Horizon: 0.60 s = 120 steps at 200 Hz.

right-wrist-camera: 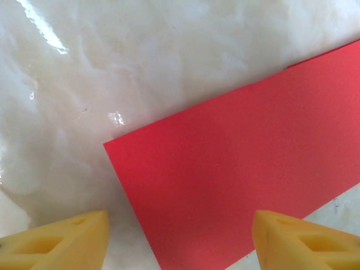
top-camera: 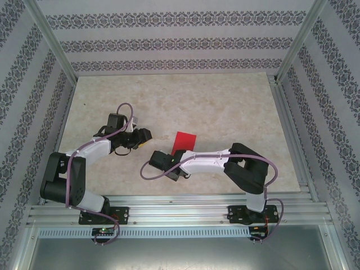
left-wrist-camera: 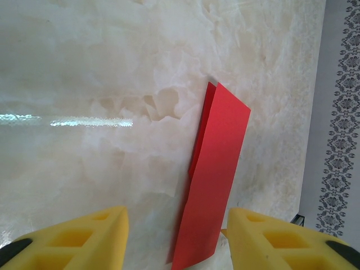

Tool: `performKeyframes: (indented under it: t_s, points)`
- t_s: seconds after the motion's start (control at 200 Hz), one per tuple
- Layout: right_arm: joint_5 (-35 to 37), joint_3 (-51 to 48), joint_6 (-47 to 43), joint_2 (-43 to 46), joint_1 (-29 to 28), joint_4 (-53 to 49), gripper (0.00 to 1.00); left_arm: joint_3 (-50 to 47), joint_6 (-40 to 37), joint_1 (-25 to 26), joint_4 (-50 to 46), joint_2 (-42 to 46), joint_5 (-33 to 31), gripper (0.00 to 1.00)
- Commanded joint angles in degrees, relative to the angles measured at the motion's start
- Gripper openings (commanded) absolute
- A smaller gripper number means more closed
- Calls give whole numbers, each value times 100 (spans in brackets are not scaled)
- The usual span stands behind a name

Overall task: Fold a paper plane with a square sheet of paper (fold left side to right side)
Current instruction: Third fold the triangle at the center of the table.

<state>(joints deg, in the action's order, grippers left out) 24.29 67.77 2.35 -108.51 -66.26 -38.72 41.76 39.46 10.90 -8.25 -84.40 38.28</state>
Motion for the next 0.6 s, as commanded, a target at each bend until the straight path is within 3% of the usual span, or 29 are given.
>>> performKeyframes:
  t_s: [0.0,0.33,0.595]
  points:
    - [549,100,-197,-277,21,-93,64,-72,-28,-53,92,108,41,51]
    - [1064,134,-279,-340,40,100,45,-45,-41,-53,45,113,19,51]
    - [1004,-114,-263,73,77,299,26,-10,-52,-60,41,81,53,51]
